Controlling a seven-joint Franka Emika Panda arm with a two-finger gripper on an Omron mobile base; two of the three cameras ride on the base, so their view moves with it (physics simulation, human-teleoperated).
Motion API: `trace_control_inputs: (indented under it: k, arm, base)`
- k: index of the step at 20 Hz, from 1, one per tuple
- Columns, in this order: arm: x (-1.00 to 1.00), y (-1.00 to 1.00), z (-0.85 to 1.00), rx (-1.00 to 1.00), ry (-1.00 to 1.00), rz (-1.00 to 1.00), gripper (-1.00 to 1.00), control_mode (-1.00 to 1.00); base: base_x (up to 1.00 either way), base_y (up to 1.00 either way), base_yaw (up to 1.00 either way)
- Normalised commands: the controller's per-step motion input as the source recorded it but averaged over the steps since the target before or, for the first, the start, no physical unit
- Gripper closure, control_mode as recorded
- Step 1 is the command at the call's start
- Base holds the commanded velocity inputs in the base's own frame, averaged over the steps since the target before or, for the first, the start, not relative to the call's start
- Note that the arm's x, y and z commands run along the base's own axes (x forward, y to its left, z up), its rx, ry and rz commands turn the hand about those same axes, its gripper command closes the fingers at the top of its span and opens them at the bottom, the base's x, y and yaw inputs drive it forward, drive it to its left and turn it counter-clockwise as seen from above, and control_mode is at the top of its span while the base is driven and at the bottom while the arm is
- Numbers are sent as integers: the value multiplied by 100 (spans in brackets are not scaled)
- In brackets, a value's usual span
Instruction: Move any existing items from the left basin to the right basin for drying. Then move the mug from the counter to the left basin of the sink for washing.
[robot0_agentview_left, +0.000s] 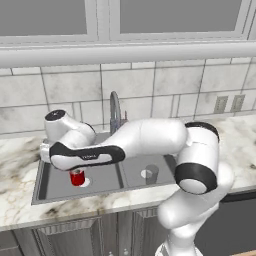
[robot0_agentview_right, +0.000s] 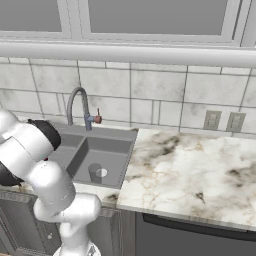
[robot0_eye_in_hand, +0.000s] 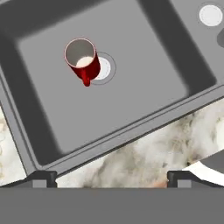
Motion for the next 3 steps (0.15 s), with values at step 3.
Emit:
trace_control_inputs:
  k: [3]
  arm:
    - [-60, 1, 8, 0, -1, -3, -100, -100]
  base:
    - [0, 0, 0]
